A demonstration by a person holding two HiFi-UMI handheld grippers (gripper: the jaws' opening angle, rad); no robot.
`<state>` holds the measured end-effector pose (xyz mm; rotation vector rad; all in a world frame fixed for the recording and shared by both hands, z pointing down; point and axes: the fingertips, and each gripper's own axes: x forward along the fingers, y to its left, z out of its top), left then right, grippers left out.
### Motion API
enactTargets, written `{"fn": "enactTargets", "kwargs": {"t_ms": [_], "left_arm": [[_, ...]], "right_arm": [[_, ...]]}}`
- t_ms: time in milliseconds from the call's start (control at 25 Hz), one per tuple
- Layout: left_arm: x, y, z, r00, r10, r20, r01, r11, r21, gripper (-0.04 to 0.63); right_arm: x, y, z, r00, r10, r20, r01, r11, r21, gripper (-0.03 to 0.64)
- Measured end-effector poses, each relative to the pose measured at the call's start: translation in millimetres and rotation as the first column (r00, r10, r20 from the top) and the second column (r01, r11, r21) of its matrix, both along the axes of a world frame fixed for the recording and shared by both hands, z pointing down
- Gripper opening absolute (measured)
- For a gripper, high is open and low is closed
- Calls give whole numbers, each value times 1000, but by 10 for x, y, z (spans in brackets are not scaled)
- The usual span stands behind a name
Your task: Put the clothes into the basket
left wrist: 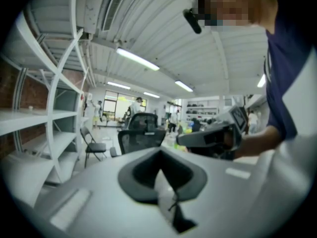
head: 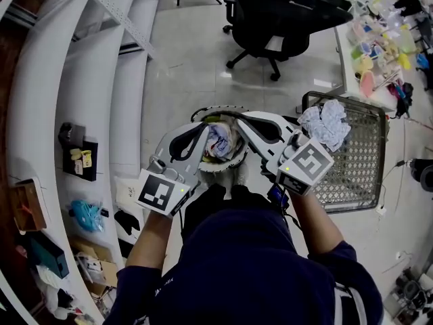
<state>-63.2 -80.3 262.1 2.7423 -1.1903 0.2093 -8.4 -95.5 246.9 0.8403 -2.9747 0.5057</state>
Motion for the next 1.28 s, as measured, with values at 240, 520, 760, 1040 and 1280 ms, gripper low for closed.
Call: {"fn": "enactTargets", "kwargs": {"t_ms": [240, 520, 760, 1040, 1280], "left_arm": [[3, 97, -80, 1000, -15, -20, 15, 1000, 11, 2], [52, 169, -56, 1000, -11, 1, 11, 1000, 22, 2], [59, 199, -4, 1000, -28, -11, 28, 1000, 1, 2], [96, 204, 45, 1000, -26, -11, 26, 1000, -7, 2], [142, 165, -11, 999, -35, -38, 35, 999, -3, 2]], "right_arm": [[-1, 156, -69, 1000, -23, -16, 23, 999, 26, 6], [5, 226, -149, 999, -33, -14, 33, 999, 39, 6], [-21, 261, -137, 999, -48, -14, 49, 998, 36, 6], [14, 295, -49, 997, -63, -44, 64, 998, 23, 6], [29, 279, -34, 996, -75, -51, 78, 995, 57, 6]]}}
